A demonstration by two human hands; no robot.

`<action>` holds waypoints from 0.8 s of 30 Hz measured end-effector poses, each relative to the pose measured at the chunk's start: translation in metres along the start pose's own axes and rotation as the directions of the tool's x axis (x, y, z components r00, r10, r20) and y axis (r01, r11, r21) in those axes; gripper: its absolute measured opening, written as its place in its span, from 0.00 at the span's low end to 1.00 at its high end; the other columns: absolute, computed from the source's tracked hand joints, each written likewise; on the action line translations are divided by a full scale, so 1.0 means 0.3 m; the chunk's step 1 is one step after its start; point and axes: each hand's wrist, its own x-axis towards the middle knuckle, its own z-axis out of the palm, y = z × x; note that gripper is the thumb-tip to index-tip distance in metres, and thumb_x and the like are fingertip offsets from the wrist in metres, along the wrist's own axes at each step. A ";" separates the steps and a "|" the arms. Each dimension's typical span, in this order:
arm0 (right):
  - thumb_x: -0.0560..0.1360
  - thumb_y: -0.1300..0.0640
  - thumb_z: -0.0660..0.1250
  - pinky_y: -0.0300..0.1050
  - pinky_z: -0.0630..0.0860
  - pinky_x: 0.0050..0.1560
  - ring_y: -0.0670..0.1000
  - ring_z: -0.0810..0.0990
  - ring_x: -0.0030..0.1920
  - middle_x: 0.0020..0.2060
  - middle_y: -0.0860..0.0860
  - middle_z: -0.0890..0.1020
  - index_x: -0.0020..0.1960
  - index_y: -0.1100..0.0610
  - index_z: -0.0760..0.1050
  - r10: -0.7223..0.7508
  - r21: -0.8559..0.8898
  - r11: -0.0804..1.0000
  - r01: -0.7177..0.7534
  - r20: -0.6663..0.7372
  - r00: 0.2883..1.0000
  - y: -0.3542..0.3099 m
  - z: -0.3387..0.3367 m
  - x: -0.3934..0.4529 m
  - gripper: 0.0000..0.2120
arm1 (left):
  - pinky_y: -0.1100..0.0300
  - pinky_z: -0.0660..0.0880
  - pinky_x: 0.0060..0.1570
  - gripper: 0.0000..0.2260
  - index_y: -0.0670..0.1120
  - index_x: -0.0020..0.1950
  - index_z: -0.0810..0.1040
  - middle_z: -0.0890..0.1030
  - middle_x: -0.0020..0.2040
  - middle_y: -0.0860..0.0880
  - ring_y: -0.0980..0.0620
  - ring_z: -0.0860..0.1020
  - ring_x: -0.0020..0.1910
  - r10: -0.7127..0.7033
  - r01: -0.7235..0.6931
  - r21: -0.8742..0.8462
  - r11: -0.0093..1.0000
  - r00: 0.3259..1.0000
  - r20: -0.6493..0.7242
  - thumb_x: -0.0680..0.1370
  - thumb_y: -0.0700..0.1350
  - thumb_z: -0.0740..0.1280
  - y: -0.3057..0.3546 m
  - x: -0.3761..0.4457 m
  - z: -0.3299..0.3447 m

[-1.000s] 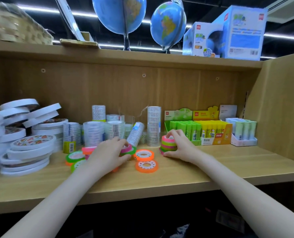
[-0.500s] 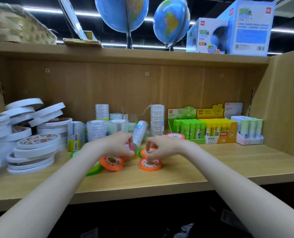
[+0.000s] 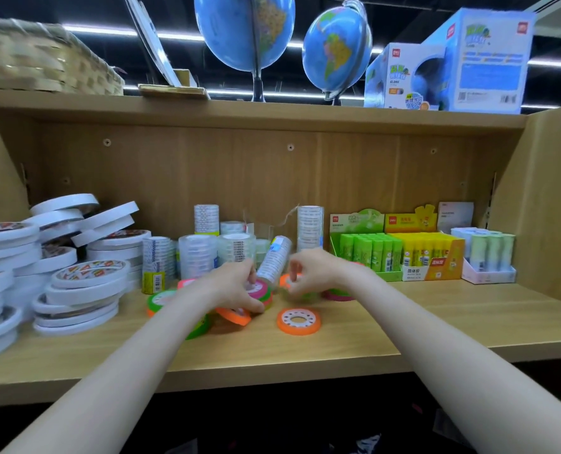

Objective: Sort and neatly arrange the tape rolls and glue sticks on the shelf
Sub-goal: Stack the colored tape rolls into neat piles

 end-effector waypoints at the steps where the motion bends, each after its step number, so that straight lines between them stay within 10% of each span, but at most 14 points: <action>1: 0.68 0.54 0.70 0.45 0.75 0.50 0.51 0.75 0.50 0.47 0.50 0.77 0.47 0.56 0.75 -0.003 0.042 0.999 0.006 -0.072 0.997 0.002 -0.028 -0.024 0.10 | 0.69 0.69 0.26 0.18 0.49 0.51 0.67 0.72 0.50 0.53 0.57 0.76 0.36 0.002 -0.002 0.004 1.000 1.000 -0.008 0.70 0.50 0.73 -0.003 -0.001 0.002; 9: 0.71 0.46 0.70 0.41 0.67 0.52 0.49 0.71 0.51 0.51 0.52 0.71 0.49 0.53 0.71 -0.160 0.150 0.973 0.178 -0.122 0.980 -0.056 0.117 -0.264 0.15 | 0.56 0.71 0.52 0.19 0.47 0.55 0.69 0.75 0.56 0.48 0.49 0.73 0.54 0.062 -0.047 0.135 0.990 0.992 -0.113 0.70 0.52 0.71 -0.015 0.005 0.033; 18: 0.70 0.52 0.73 0.37 0.60 0.37 0.48 0.69 0.46 0.46 0.54 0.73 0.47 0.60 0.76 0.142 0.222 0.975 -0.021 -0.548 0.824 0.114 -0.086 -0.177 0.13 | 0.57 0.71 0.45 0.17 0.49 0.51 0.70 0.76 0.52 0.49 0.51 0.75 0.50 0.094 -0.096 -0.002 0.995 0.975 -0.204 0.69 0.51 0.72 0.000 -0.012 0.017; 24: 0.69 0.45 0.71 0.42 0.67 0.49 0.51 0.71 0.55 0.55 0.54 0.71 0.52 0.54 0.67 0.169 0.187 0.974 -0.128 -0.223 0.960 0.198 -0.038 -0.110 0.21 | 0.55 0.71 0.54 0.16 0.53 0.49 0.68 0.76 0.54 0.50 0.51 0.73 0.54 0.213 -0.218 -0.008 0.976 0.960 -0.182 0.68 0.53 0.72 0.094 -0.008 0.058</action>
